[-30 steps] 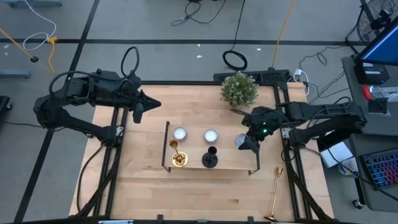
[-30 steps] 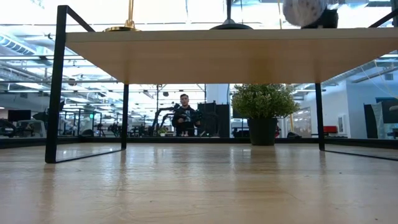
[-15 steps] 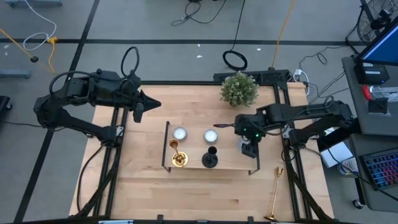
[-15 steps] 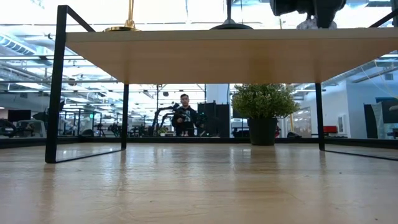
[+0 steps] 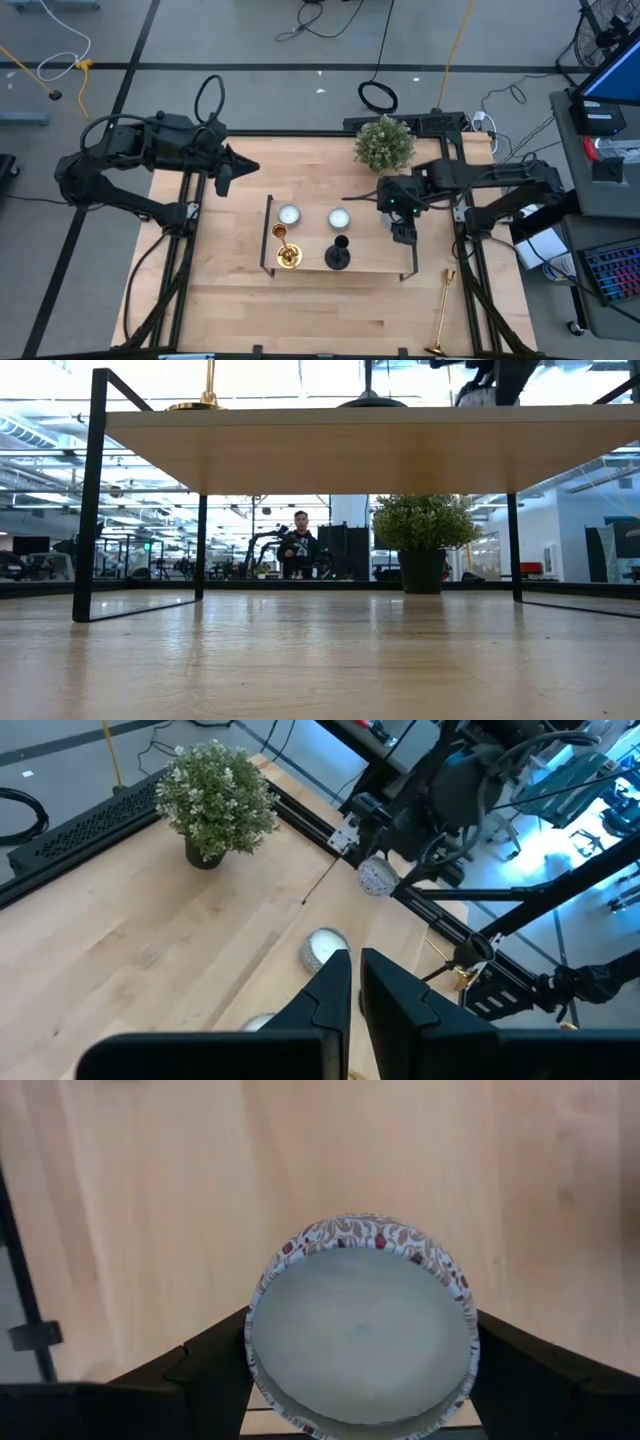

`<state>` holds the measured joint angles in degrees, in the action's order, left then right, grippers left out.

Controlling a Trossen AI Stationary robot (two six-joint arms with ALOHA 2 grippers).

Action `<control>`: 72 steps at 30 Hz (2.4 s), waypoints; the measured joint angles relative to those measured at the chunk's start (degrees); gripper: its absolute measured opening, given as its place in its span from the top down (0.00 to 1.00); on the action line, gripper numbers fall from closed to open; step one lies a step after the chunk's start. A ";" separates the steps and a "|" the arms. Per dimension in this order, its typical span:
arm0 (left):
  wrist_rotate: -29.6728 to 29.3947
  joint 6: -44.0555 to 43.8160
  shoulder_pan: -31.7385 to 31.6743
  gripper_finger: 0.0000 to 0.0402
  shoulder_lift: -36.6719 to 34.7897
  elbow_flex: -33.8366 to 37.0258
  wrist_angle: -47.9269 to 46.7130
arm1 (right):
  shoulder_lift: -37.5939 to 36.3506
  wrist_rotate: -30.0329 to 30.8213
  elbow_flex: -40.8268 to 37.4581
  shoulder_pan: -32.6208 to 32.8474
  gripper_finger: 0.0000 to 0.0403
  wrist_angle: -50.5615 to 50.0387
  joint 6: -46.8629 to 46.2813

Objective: Pick & Place candle stick holders
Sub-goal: Put the white red scented candle on the shelf

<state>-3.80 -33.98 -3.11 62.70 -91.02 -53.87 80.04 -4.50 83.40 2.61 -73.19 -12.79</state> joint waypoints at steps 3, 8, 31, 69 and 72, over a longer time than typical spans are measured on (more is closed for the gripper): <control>-0.77 0.00 0.00 0.92 0.27 0.00 0.00 | 0.94 -0.32 0.00 -1.49 0.28 -0.91 1.19; -0.78 -0.03 0.00 0.92 0.99 0.02 0.12 | 4.48 -3.07 -0.02 -3.40 0.28 -3.00 3.53; -2.60 -0.22 3.02 0.92 2.54 0.07 -0.34 | 5.58 1.39 0.00 -3.36 0.26 -4.25 4.97; -2.71 0.24 3.02 0.92 2.54 0.04 -0.33 | 5.56 -1.55 0.00 -3.25 0.12 -5.26 0.13; -2.71 0.24 3.02 0.92 2.54 0.04 -0.33 | 5.56 -1.22 0.00 -3.25 0.12 -5.28 0.15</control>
<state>-6.50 -33.74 -0.10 65.23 -90.98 -54.19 85.60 -5.72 83.40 -0.64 -78.48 -12.64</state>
